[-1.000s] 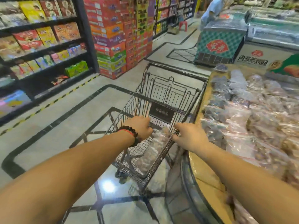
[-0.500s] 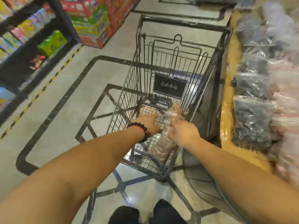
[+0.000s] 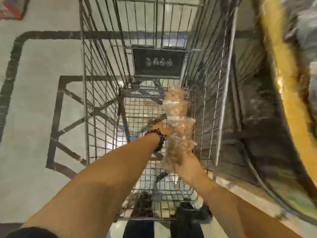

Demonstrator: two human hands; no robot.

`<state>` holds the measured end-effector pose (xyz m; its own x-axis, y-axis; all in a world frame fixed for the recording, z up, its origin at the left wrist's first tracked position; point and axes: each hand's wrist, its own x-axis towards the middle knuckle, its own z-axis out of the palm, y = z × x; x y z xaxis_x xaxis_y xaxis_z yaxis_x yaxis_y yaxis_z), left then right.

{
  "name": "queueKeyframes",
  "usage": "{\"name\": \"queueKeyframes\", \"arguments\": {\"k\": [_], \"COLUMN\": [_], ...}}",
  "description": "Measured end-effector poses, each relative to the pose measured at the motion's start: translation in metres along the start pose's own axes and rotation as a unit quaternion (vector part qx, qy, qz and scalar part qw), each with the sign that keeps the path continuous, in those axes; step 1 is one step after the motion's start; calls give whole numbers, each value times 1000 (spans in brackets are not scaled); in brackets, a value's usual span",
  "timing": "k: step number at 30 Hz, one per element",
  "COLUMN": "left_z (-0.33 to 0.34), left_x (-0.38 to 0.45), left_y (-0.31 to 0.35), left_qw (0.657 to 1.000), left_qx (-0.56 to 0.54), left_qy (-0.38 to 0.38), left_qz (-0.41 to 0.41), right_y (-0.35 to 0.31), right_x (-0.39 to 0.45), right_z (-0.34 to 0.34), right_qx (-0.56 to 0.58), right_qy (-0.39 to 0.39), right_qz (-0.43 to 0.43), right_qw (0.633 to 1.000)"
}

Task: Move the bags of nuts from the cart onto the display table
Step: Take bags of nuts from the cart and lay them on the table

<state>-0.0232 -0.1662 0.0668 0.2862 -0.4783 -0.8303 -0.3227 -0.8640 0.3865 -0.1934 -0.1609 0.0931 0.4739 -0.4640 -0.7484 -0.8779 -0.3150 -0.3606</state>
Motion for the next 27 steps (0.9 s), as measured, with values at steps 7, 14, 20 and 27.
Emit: {"name": "queueKeyframes", "arguments": {"k": [7, 14, 20, 27], "left_z": [52, 70, 81, 71], "left_x": [87, 106, 103, 85], "left_y": [-35, -32, -43, -57], "left_qw": [968, 929, 909, 876], "left_qx": [-229, -363, -416, -482], "left_qy": [-86, -57, -31, -22], "left_qz": [-56, -32, -25, -13], "right_y": [26, 28, 31, 20], "right_x": [47, 75, 81, 63], "right_z": [54, 77, 77, 80], "right_qx": [285, 426, 439, 458], "right_qy": [14, 116, 95, 102], "right_qz": [186, 245, 307, 238], "right_qw": [940, 863, 839, 851]}}
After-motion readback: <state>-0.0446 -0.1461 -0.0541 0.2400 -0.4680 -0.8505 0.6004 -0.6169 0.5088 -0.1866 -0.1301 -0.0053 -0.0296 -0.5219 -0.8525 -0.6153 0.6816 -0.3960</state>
